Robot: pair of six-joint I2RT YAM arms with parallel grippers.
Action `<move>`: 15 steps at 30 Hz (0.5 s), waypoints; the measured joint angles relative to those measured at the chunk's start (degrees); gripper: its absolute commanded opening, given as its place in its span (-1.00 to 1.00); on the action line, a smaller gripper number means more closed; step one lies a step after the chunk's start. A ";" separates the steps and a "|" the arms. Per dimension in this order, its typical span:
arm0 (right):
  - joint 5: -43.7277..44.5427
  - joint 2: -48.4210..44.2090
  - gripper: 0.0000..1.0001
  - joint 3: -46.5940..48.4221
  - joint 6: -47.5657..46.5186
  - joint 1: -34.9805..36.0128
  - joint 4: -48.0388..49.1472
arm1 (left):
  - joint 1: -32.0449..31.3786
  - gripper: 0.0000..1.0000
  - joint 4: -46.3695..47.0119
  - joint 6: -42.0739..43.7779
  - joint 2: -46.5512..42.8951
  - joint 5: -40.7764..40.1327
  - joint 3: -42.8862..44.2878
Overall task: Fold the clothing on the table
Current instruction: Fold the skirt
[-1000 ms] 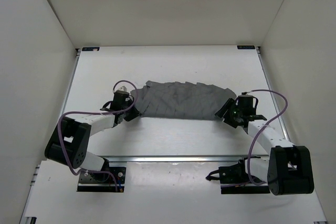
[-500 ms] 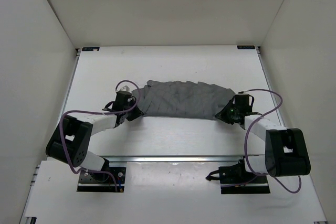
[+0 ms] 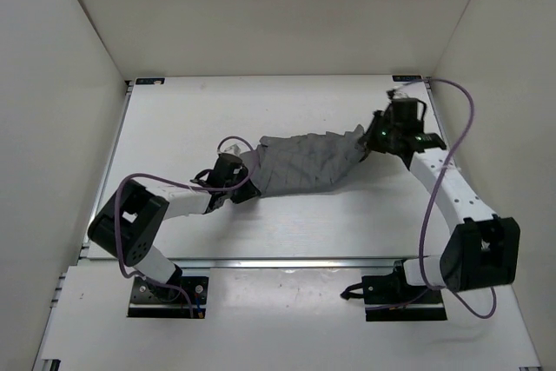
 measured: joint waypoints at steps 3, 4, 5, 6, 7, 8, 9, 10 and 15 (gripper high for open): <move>0.07 4.87 -1.00 7.91 -3.91 8.04 -2.51 | 0.09 -1.00 1.77 -0.92 0.96 0.55 0.07; -0.11 6.14 -0.99 9.25 -4.72 10.49 -2.89 | 0.22 -1.00 2.08 -1.11 1.05 0.68 -0.04; -0.26 7.28 -1.00 10.32 -5.31 13.05 -3.39 | 0.37 -1.00 2.40 -1.27 1.05 0.76 -0.24; -0.52 8.76 -1.00 11.41 -5.90 15.76 -3.67 | 0.55 -1.00 2.69 -1.33 1.05 0.92 -0.35; -0.92 10.16 -1.00 12.24 -6.16 17.84 -3.82 | 0.68 -1.00 2.80 -1.46 1.05 1.07 -0.46; -1.49 11.78 -0.99 13.33 -6.34 19.98 -4.04 | 0.83 -1.00 2.97 -1.53 1.05 1.18 -0.57; -1.99 13.31 -0.99 14.29 -6.49 21.57 -4.04 | 0.94 -1.00 3.10 -1.53 1.05 1.20 -0.61; -2.43 15.15 -1.00 15.45 -6.54 23.37 -4.04 | 1.05 -1.00 3.17 -1.53 1.05 1.29 -0.63; -4.74 24.11 -1.00 21.42 -6.27 30.34 -3.54 | 1.53 -1.00 3.43 -1.53 0.94 1.40 -0.94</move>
